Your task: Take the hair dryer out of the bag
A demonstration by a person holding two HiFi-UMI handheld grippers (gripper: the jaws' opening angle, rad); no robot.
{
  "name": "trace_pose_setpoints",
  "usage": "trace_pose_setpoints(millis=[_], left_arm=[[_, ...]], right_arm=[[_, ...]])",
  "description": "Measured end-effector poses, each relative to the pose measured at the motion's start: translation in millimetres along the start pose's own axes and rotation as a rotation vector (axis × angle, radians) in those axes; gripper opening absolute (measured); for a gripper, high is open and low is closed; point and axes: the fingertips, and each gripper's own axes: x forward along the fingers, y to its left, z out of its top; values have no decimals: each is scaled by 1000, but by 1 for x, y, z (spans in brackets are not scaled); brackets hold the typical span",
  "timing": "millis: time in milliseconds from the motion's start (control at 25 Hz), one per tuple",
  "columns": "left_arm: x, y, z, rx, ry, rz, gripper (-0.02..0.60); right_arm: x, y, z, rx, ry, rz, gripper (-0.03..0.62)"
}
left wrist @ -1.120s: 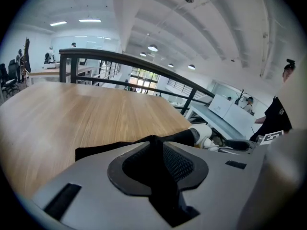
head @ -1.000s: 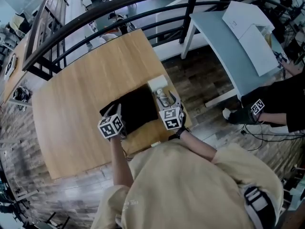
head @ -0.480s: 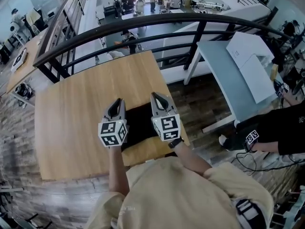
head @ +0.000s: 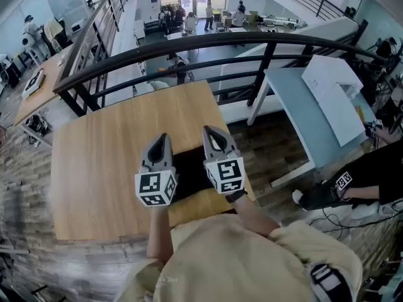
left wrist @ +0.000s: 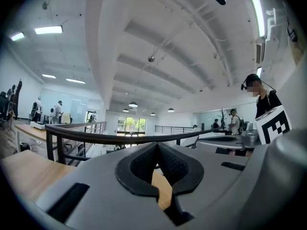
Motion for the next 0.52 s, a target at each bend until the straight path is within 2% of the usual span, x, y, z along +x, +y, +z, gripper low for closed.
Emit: trace_pose_setpoints(millis=[160,520], left_arm=[[-8,7,1,-2,2,26,11],[-29,6,2,-5,20,24,12]], right_arm=[[-3,-4,6,-10,-14,-13,14],[-17,-7,6,19,7,-46,14]])
